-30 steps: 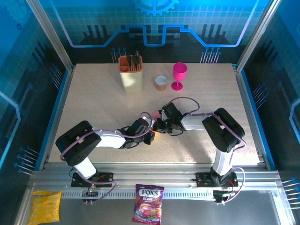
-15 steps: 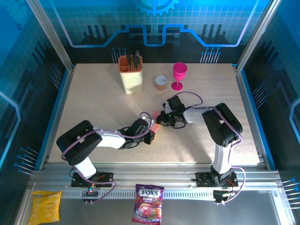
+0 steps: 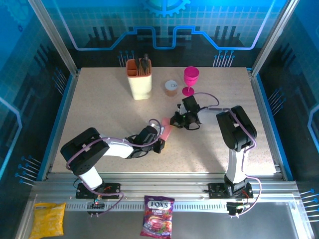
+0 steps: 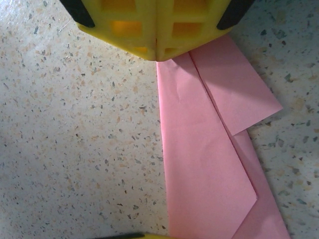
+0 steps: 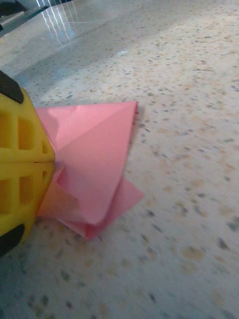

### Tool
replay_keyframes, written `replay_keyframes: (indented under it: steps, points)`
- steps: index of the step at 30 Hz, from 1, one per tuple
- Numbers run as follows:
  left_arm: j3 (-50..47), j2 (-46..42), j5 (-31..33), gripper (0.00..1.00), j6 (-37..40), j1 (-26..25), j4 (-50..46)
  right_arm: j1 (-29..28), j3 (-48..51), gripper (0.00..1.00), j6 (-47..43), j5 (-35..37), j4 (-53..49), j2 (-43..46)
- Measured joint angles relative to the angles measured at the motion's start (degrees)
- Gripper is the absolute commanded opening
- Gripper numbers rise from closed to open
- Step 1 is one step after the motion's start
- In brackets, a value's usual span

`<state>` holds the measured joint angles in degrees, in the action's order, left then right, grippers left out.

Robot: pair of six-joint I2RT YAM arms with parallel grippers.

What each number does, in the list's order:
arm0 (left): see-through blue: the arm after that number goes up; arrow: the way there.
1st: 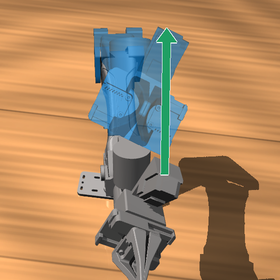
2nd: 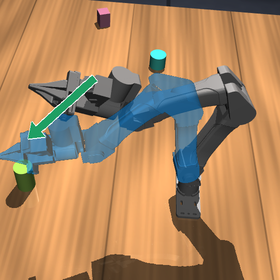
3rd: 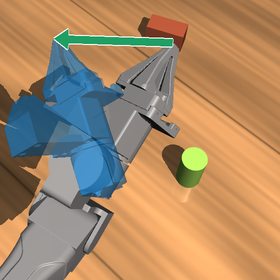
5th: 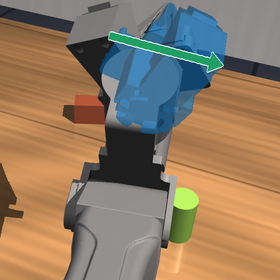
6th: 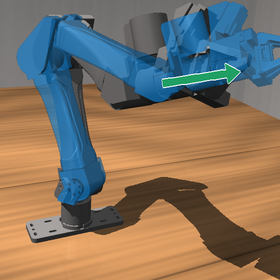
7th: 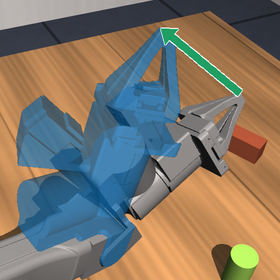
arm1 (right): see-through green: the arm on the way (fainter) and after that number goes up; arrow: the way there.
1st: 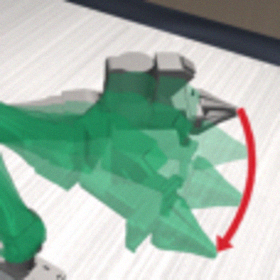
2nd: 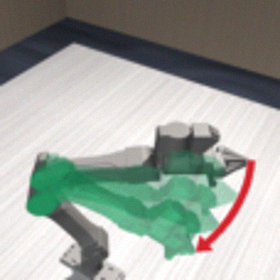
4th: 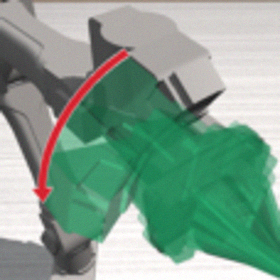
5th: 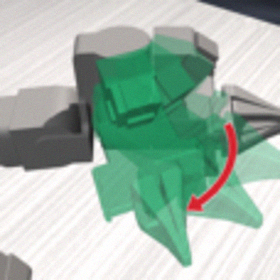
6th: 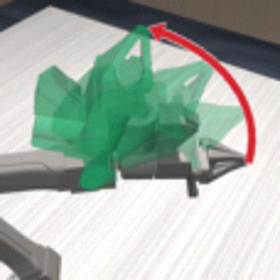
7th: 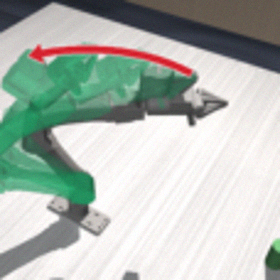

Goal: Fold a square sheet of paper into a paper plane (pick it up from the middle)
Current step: Fold the wing for the fifth time at the center of the table.

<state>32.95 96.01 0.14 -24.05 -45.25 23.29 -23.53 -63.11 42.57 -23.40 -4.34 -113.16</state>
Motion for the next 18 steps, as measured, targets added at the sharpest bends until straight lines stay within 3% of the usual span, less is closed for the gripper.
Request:
replay_keyframes:
  steps: [18]
  points:
    - [-0.2, -0.5, -0.6, 0.0, 0.0, 0.0, -0.3, 8.5, -5.1, 0.0, -1.3, 2.4, -3.8, -2.3]
